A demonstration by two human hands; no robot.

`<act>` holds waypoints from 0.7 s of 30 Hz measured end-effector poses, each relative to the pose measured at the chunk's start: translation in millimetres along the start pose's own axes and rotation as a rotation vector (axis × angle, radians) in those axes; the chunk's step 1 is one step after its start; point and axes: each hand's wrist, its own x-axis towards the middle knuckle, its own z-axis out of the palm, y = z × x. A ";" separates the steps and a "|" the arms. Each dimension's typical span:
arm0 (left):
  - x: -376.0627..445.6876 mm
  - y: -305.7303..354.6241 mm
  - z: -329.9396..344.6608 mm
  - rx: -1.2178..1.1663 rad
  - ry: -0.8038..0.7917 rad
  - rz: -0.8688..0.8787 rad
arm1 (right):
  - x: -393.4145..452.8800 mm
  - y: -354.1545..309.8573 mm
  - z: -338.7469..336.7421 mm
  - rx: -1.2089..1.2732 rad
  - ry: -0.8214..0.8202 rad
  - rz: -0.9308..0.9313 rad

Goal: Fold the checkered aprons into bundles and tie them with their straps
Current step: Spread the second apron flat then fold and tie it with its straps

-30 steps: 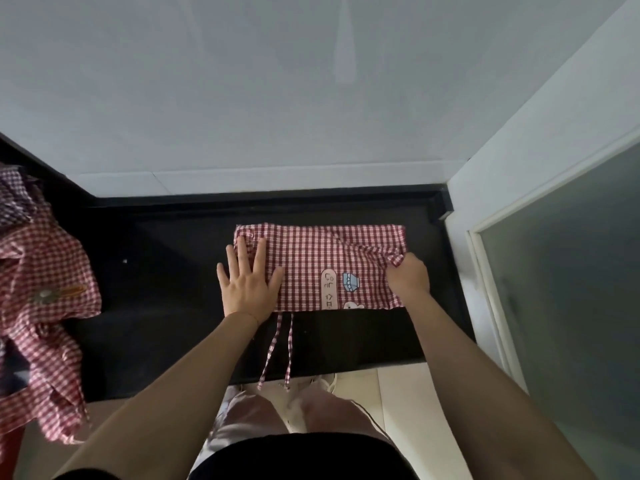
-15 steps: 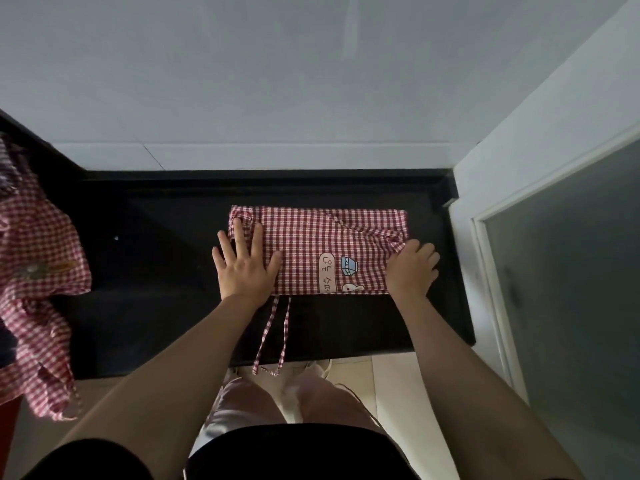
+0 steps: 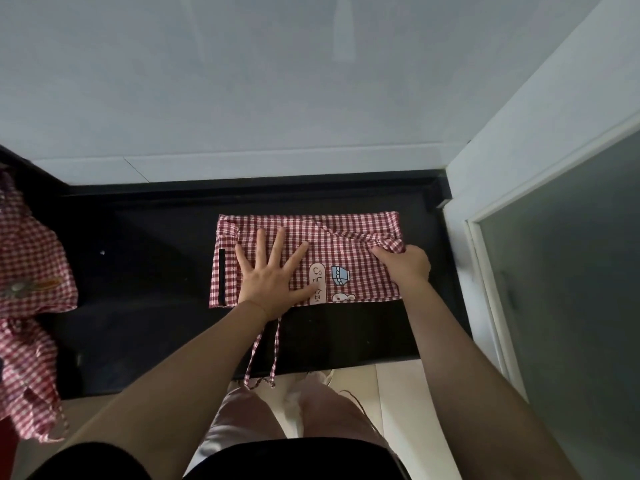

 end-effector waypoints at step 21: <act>26.0 33.2 -39.6 0.075 -0.227 0.037 | -64.9 -66.2 -21.5 0.055 -0.404 -0.417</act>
